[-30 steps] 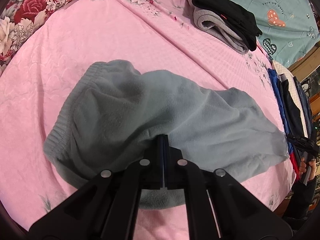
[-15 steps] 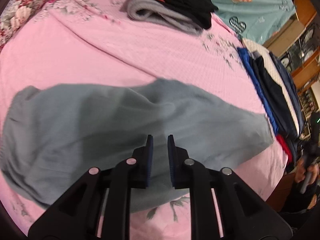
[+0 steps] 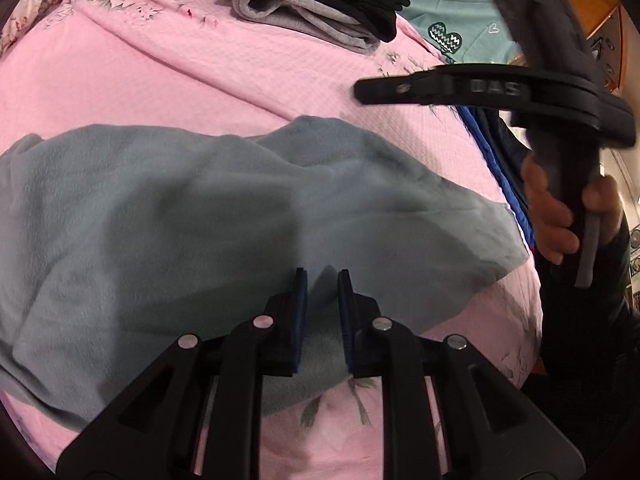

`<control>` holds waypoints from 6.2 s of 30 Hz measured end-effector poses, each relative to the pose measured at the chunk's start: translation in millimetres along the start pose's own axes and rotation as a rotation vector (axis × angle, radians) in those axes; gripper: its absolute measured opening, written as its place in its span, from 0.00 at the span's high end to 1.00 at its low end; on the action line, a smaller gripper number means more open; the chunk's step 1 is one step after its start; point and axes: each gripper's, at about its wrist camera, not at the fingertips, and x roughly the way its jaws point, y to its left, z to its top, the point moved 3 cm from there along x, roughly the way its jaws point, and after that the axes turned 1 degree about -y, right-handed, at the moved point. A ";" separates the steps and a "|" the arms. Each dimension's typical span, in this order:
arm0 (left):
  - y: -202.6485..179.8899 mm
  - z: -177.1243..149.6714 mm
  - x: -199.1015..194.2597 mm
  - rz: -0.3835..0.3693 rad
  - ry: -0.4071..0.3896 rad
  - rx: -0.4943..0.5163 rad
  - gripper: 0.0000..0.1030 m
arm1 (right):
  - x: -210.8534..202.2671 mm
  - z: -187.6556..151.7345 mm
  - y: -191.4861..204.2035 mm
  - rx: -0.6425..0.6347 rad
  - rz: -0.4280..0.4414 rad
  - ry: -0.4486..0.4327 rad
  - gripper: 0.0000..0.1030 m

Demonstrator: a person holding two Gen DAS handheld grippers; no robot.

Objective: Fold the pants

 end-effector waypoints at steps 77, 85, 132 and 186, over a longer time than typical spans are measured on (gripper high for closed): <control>-42.5 57.0 0.6 0.006 0.020 0.048 0.67 | -147.3 -218.8 -170.3 0.728 -0.160 -0.160 0.43; 13.4 16.0 -17.8 0.081 0.037 -0.118 0.67 | -145.5 -260.7 -267.4 0.796 -0.093 -0.056 0.43; -49.8 31.2 -8.1 0.041 0.044 0.029 0.71 | -124.5 -260.5 -265.9 0.780 0.107 -0.109 0.95; 72.3 30.1 -22.3 -0.009 -0.083 -0.222 0.84 | 22.6 -81.5 17.7 0.310 0.197 0.131 0.79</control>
